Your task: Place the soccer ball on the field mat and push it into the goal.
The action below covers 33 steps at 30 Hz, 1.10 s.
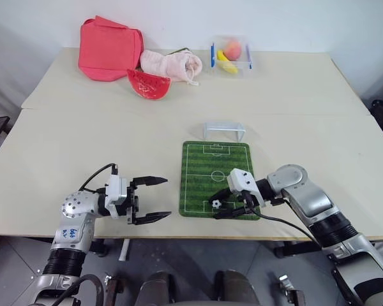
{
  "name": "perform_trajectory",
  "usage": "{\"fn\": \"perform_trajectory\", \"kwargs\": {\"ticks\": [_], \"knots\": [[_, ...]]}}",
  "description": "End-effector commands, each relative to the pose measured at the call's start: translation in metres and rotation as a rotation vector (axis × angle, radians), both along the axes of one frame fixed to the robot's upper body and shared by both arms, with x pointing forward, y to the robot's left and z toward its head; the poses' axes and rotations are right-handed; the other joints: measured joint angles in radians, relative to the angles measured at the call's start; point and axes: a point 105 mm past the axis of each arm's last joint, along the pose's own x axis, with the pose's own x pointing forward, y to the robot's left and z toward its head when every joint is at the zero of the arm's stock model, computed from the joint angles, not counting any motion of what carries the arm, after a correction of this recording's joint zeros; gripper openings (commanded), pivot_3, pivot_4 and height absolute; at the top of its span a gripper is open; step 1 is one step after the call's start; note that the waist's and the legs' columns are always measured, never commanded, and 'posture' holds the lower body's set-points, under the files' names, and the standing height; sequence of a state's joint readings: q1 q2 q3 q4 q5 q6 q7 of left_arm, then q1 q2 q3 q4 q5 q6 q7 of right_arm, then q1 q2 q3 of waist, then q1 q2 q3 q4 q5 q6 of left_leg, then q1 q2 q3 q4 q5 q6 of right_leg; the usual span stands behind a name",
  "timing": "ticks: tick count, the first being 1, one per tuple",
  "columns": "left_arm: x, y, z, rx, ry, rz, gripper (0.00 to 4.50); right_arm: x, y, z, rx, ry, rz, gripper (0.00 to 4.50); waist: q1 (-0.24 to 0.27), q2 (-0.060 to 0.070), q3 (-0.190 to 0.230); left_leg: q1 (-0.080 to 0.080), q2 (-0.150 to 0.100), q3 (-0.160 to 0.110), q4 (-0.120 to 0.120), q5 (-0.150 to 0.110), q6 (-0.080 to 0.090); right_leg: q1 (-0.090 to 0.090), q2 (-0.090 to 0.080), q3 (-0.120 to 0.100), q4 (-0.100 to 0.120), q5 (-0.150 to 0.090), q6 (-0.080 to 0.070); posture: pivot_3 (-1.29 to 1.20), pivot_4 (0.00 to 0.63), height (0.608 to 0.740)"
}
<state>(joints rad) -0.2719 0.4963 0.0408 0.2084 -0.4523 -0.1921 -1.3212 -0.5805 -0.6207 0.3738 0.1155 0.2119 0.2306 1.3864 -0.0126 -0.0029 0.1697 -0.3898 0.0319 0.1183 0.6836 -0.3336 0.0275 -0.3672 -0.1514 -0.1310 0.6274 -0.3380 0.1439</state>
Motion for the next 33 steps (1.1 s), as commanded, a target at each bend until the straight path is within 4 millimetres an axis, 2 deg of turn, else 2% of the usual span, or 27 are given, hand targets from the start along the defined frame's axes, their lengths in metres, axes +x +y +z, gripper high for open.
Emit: {"fn": "perform_trajectory", "kwargs": {"ticks": [1, 6, 9, 13, 19, 22, 27, 30, 33], "knots": [[0.002, 0.000, 0.008, 0.001, -0.042, 0.001, 4.50, 0.002, -0.002, 0.030, 0.028, -0.100, 0.001, 2.46, 0.000, 0.000, 0.000, 0.000, 0.000, 0.000, 0.000, 0.000, 0.000, 0.000, 0.000, 0.000, 0.000, 0.000, 0.000, 0.00, 0.150, 0.740], [0.003, 0.001, 0.008, 0.003, -0.039, -0.001, 4.50, -0.003, 0.004, 0.057, 0.082, -0.174, -0.029, 2.46, 0.005, 0.000, 0.000, -0.001, 0.000, 0.000, 0.000, 0.000, 0.000, -0.001, 0.000, 0.000, 0.000, 0.000, 0.000, 0.00, 0.150, 0.740], [0.005, 0.002, 0.008, 0.004, -0.034, -0.004, 4.50, -0.021, 0.004, 0.061, 0.111, -0.170, -0.006, 1.52, 0.010, 0.000, 0.000, -0.001, 0.000, 0.000, 0.000, 0.000, 0.000, -0.001, 0.000, 0.000, 0.000, 0.000, 0.000, 0.00, 0.150, 0.740], [0.007, 0.002, 0.007, 0.006, -0.025, -0.016, 4.50, -0.039, 0.000, 0.040, 0.073, -0.092, -0.007, 0.12, 0.013, -0.001, 0.000, -0.001, -0.001, -0.001, 0.000, 0.000, 0.000, 0.000, 0.000, -0.001, -0.001, 0.000, 0.000, 0.00, 0.150, 0.740], [0.008, 0.001, 0.006, 0.008, -0.019, -0.033, 4.50, -0.041, -0.006, 0.009, 0.049, -0.001, -0.069, 0.03, 0.007, -0.001, 0.000, -0.001, -0.001, 0.000, 0.000, 0.000, 0.000, 0.000, 0.000, 0.000, -0.001, 0.000, 0.000, 0.00, 0.150, 0.740], [0.011, 0.002, 0.007, 0.016, -0.024, -0.036, 4.50, -0.020, -0.008, 0.000, 0.059, -0.010, -0.145, 0.03, 0.007, -0.001, 0.000, -0.001, -0.001, 0.000, 0.000, 0.000, 0.000, 0.000, 0.000, 0.000, -0.001, 0.000, 0.000, 0.00, 0.150, 0.740], [0.015, 0.005, 0.008, 0.023, -0.035, -0.027, 4.50, 0.022, -0.012, 0.012, 0.101, -0.103, -0.259, 0.03, 0.005, -0.001, 0.000, -0.001, -0.001, 0.001, 0.000, 0.000, 0.000, -0.001, 0.000, 0.000, 0.000, 0.000, 0.000, 0.00, 0.150, 0.740], [0.018, 0.006, 0.010, 0.026, -0.046, -0.014, 4.50, 0.054, -0.020, 0.035, 0.164, -0.180, -0.386, 0.03, 0.005, -0.001, 0.000, -0.001, -0.001, 0.001, 0.000, 0.000, 0.000, -0.001, 0.000, 0.000, 0.000, 0.000, 0.000, 0.00, 0.150, 0.740], [0.023, 0.010, 0.014, 0.028, -0.066, 0.014, 4.50, 0.089, -0.045, 0.075, 0.259, -0.299, -0.570, 0.03, 0.008, 0.000, 0.000, -0.001, -0.001, 0.001, 0.000, 0.000, 0.000, -0.001, 0.000, 0.000, 0.000, 0.000, 0.000, 0.00, 0.150, 0.740]]}}
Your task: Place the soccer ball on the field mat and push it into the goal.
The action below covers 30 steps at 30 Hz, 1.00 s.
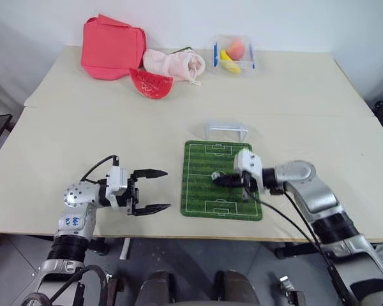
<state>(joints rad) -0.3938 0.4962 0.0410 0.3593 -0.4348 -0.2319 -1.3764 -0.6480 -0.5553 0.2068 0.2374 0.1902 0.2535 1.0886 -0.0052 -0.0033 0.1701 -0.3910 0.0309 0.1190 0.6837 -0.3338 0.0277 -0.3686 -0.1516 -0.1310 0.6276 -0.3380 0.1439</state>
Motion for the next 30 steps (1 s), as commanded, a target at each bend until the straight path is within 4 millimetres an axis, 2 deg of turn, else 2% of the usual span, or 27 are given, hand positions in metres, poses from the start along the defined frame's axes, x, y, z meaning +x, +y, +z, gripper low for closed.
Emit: {"fn": "perform_trajectory", "kwargs": {"ticks": [1, 4, 10, 13, 15, 16, 17, 19, 22, 24, 29, 30], "knots": [[0.006, 0.008, 0.010, 0.007, -0.052, 0.040, 4.50, 0.031, -0.032, 0.052, 0.114, -0.164, -0.192, 0.03, 0.001, 0.000, 0.000, 0.000, 0.000, 0.000, 0.000, 0.000, 0.000, 0.000, 0.000, 0.000, 0.000, 0.000, 0.000, 0.00, 0.150, 0.740], [0.011, 0.011, 0.013, -0.001, -0.064, 0.072, 4.50, 0.033, -0.043, 0.075, 0.163, -0.217, -0.232, 0.03, 0.001, 0.000, 0.000, -0.001, 0.000, -0.001, -0.001, 0.000, 0.000, 0.000, 0.000, -0.001, 0.000, 0.000, 0.000, 0.00, 0.150, 0.740], [0.017, 0.016, 0.019, -0.028, -0.072, 0.131, 4.50, 0.024, -0.057, 0.095, 0.202, -0.245, -0.246, 0.03, -0.008, 0.000, 0.000, -0.002, 0.000, 0.000, -0.002, 0.000, 0.000, -0.003, 0.000, -0.001, 0.000, 0.000, 0.000, 0.00, 0.150, 0.740], [0.022, 0.021, 0.023, -0.059, -0.073, 0.184, 4.50, 0.016, -0.070, 0.097, 0.216, -0.200, -0.257, 0.03, -0.010, 0.000, 0.000, -0.002, 0.000, 0.000, -0.002, 0.000, 0.000, -0.003, 0.000, -0.001, 0.000, 0.000, 0.000, 0.00, 0.150, 0.740], [0.026, 0.028, 0.029, -0.094, -0.074, 0.240, 4.50, 0.006, -0.088, 0.082, 0.177, -0.129, -0.250, 0.03, -0.005, 0.000, 0.000, -0.003, 0.000, 0.000, -0.001, 0.000, 0.000, -0.003, 0.000, -0.001, 0.000, 0.000, 0.000, 0.00, 0.150, 0.740], [0.029, 0.034, 0.032, -0.114, -0.081, 0.280, 4.50, -0.003, -0.102, 0.066, 0.188, -0.013, -0.240, 0.19, -0.001, 0.000, 0.000, -0.003, 0.000, -0.001, -0.001, 0.000, 0.000, -0.003, 0.000, -0.001, 0.000, 0.000, 0.000, 0.00, 0.150, 0.740], [0.032, 0.040, 0.034, -0.136, -0.082, 0.320, 4.50, -0.006, -0.120, 0.051, 0.191, 0.041, -0.274, 0.38, 0.004, 0.000, 0.000, -0.003, 0.000, -0.001, -0.001, 0.000, 0.000, -0.002, 0.000, -0.001, 0.000, 0.000, 0.000, 0.00, 0.150, 0.740], [0.034, 0.047, 0.037, -0.173, -0.080, 0.371, 4.50, -0.015, -0.140, 0.034, 0.189, 0.093, -0.287, 0.84, 0.005, -0.001, 0.000, -0.002, 0.000, -0.001, -0.001, 0.000, 0.000, 0.000, 0.000, -0.002, 0.000, 0.000, 0.000, 0.00, 0.150, 0.740], [0.033, 0.056, 0.040, -0.221, -0.050, 0.415, 4.50, -0.032, -0.153, 0.023, 0.192, 0.112, -0.228, 1.83, 0.001, -0.001, 0.001, -0.002, -0.001, 0.000, -0.001, 0.000, 0.001, -0.001, 0.000, -0.001, -0.001, 0.000, 0.000, 0.00, 0.150, 0.740], [0.032, 0.060, 0.040, -0.240, -0.026, 0.430, 4.50, -0.035, -0.161, 0.016, 0.168, 0.122, -0.233, 2.57, -0.010, -0.001, 0.001, -0.001, 0.000, 0.002, -0.001, 0.000, 0.001, -0.001, 0.000, -0.001, -0.001, 0.000, 0.000, 0.00, 0.150, 0.740], [0.023, 0.073, 0.038, -0.244, 0.018, 0.454, 4.50, -0.040, -0.170, 0.020, 0.270, 0.135, -0.220, 4.28, -0.024, -0.001, 0.001, 0.001, 0.001, 0.001, -0.001, 0.000, 0.000, 0.001, 0.000, 0.000, 0.000, 0.000, 0.000, 0.00, 0.150, 0.740], [0.022, 0.075, 0.036, -0.239, 0.027, 0.460, 4.50, -0.039, -0.172, 0.018, 0.264, 0.133, -0.232, 4.48, -0.024, -0.001, 0.001, 0.001, 0.001, 0.001, -0.001, 0.000, 0.000, 0.001, 0.000, 0.000, 0.000, 0.000, 0.000, 0.00, 0.150, 0.740]]}}
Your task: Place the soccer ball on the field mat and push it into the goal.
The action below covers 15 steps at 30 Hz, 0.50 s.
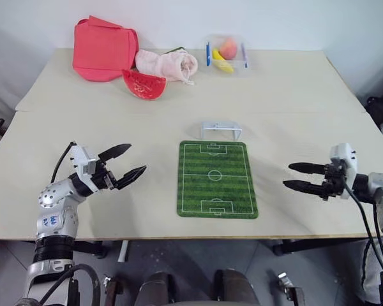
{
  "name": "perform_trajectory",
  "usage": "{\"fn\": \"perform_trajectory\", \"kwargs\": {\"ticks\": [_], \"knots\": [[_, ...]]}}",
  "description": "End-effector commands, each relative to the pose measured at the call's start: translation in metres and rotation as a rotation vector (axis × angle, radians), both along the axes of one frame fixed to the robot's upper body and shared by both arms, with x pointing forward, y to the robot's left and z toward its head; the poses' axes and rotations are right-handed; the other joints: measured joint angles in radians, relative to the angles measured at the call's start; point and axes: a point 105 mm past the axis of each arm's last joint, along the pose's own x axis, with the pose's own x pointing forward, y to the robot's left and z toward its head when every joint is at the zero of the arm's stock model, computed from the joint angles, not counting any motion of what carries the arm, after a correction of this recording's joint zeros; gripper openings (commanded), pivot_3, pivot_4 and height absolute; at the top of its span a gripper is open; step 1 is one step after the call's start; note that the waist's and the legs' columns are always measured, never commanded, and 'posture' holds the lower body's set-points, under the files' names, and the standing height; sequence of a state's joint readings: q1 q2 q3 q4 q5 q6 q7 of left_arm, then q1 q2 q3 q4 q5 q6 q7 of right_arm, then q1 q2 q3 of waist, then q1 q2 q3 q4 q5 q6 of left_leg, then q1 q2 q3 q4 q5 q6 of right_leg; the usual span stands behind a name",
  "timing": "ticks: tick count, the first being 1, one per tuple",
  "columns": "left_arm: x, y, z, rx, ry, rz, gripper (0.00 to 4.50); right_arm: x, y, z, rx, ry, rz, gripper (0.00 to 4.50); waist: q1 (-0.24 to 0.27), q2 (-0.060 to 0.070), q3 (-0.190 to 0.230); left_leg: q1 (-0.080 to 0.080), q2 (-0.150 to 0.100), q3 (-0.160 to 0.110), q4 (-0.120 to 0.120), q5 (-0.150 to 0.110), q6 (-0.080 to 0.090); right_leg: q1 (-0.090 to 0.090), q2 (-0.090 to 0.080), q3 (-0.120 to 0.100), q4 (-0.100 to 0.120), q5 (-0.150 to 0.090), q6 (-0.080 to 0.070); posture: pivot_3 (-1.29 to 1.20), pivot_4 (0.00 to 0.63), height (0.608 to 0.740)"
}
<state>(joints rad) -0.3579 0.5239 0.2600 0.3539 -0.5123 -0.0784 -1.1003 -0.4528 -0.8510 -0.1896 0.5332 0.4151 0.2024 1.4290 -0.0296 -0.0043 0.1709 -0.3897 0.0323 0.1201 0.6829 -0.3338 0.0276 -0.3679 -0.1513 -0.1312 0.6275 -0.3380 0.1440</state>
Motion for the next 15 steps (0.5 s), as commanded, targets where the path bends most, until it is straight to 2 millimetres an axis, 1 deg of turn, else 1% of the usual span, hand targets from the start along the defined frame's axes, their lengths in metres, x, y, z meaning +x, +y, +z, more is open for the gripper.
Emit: {"fn": "perform_trajectory", "kwargs": {"ticks": [1, 2, 4, 6, 11, 15], "knots": [[-0.007, 0.013, 0.010, 0.000, -0.019, 0.023, 4.50, 0.000, -0.007, 0.017, 0.081, -0.077, -0.002, 4.48, 0.002, 0.000, 0.000, 0.000, 0.000, 0.000, 0.000, 0.000, 0.000, 0.000, 0.000, 0.000, 0.000, 0.000, 0.000, 0.00, 0.150, 0.740], [-0.007, 0.014, 0.009, -0.002, -0.008, 0.028, 4.50, 0.000, -0.006, 0.021, 0.107, -0.120, 0.005, 4.48, 0.002, 0.000, 0.000, 0.000, 0.000, 0.000, 0.000, 0.000, 0.000, 0.000, 0.000, 0.000, 0.000, 0.000, 0.000, 0.00, 0.150, 0.740], [-0.007, 0.016, 0.009, -0.005, 0.001, 0.033, 4.50, 0.008, -0.008, 0.025, 0.093, -0.200, -0.038, 4.48, 0.003, 0.000, 0.000, 0.000, 0.000, 0.000, 0.000, 0.000, 0.000, 0.001, 0.000, 0.000, 0.000, 0.000, 0.000, 0.00, 0.150, 0.740], [-0.007, 0.016, 0.011, -0.015, 0.009, 0.035, 4.50, 0.011, -0.009, 0.023, 0.060, -0.222, -0.075, 4.48, 0.003, 0.000, 0.000, 0.000, 0.000, 0.000, 0.000, 0.000, 0.000, 0.001, -0.001, 0.000, 0.000, 0.000, 0.000, 0.00, 0.150, 0.740], [-0.013, 0.017, 0.014, -0.040, 0.043, 0.037, 4.50, 0.001, -0.007, 0.012, 0.016, -0.220, -0.077, 4.48, 0.015, 0.000, 0.000, 0.000, 0.002, -0.003, 0.000, 0.000, 0.000, 0.001, -0.001, 0.000, 0.000, 0.000, 0.000, 0.00, 0.150, 0.740], [-0.019, 0.018, 0.012, -0.018, 0.067, 0.043, 4.50, -0.003, -0.007, 0.010, -0.003, -0.258, -0.128, 4.48, 0.017, 0.000, 0.000, 0.000, 0.001, -0.002, 0.000, 0.000, 0.000, 0.001, -0.001, 0.000, 0.000, 0.000, 0.000, 0.00, 0.150, 0.740]]}}
